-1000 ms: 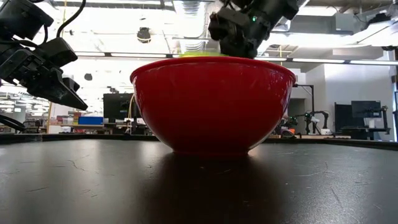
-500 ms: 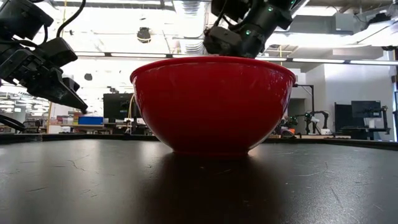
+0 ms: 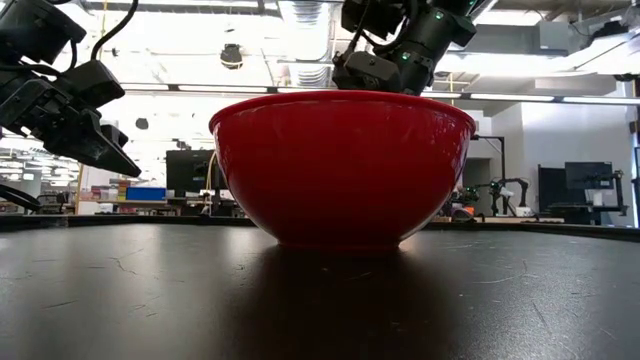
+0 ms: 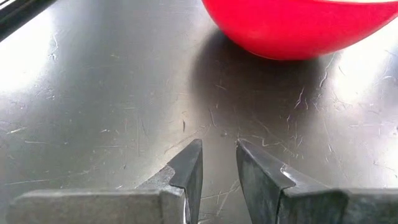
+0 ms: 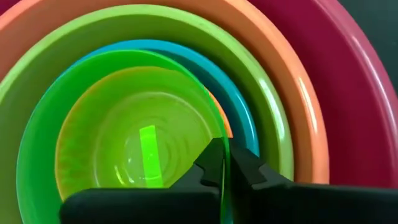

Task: Nest bowls inside each other
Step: Stack the green bowl on top of the orange patterned bowl, then return to Home Position

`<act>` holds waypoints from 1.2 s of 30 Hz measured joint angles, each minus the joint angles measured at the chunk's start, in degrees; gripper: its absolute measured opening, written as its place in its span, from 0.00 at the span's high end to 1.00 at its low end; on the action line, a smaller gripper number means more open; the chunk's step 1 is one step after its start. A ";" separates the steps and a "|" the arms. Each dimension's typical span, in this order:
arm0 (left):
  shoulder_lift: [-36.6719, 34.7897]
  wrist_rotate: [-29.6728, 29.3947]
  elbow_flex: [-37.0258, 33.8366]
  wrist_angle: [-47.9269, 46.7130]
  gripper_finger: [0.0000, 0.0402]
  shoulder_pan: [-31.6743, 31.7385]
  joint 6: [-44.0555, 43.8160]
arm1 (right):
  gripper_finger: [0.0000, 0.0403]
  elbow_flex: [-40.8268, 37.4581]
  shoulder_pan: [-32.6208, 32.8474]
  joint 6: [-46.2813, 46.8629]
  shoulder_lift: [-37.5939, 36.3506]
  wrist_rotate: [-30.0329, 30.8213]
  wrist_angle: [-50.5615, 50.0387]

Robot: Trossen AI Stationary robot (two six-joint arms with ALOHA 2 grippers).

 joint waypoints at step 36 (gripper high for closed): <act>0.00 -0.03 0.00 0.00 0.78 0.01 0.00 | 0.70 -0.93 9.84 -5.02 -22.09 5.85 -15.20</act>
